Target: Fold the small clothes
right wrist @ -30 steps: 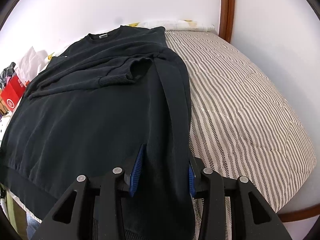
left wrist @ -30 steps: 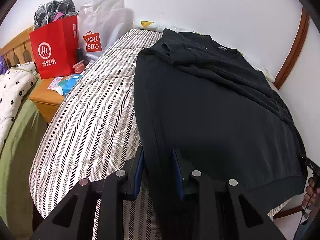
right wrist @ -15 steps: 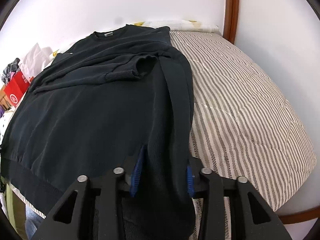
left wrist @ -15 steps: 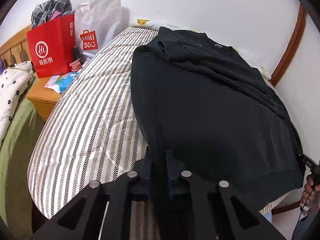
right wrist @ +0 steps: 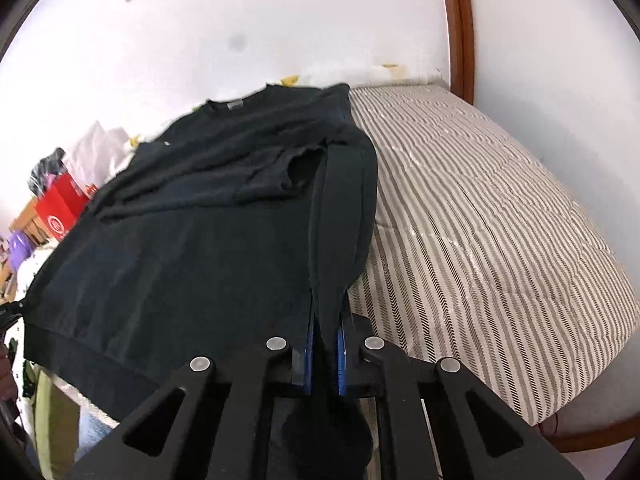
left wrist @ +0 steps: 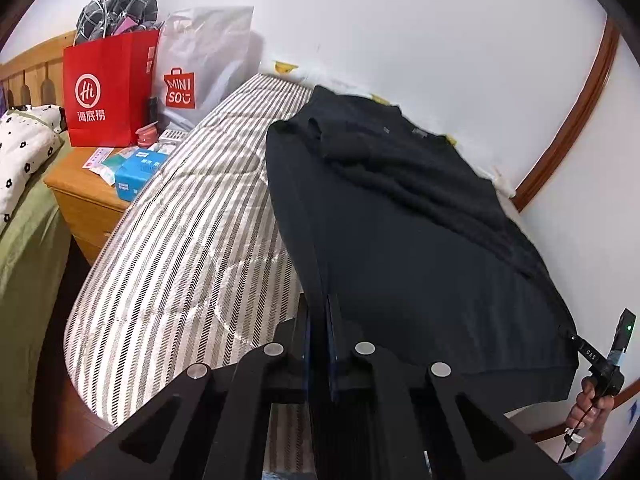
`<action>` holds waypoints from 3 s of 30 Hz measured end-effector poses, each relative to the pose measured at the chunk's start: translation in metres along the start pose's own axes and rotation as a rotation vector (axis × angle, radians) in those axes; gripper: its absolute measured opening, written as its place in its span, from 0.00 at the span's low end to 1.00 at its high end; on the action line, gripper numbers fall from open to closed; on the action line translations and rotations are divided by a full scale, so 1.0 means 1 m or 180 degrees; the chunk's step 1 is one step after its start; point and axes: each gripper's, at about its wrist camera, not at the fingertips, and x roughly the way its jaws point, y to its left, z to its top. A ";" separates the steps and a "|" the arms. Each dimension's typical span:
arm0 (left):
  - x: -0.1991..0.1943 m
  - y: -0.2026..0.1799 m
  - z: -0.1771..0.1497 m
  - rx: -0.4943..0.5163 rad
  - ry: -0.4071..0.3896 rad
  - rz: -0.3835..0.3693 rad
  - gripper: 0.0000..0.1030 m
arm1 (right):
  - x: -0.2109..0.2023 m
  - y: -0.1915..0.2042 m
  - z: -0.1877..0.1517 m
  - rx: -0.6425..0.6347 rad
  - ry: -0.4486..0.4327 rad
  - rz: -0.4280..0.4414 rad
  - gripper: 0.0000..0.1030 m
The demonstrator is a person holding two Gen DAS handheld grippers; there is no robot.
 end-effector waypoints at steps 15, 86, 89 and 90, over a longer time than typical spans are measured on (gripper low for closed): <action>-0.020 -0.015 0.056 0.0013 -0.0382 -0.0231 0.06 | -0.034 0.013 0.046 -0.0106 -0.0558 0.0265 0.08; 0.129 0.006 0.096 -0.0405 0.0281 -0.0072 0.52 | 0.136 -0.068 0.124 0.1084 0.0408 0.0277 0.48; 0.137 0.004 0.102 -0.0416 0.0285 -0.0079 0.52 | 0.145 -0.066 0.128 0.1128 0.0420 0.0283 0.48; 0.139 0.002 0.104 -0.0409 0.0276 -0.0069 0.51 | 0.148 -0.065 0.129 0.1141 0.0424 0.0291 0.48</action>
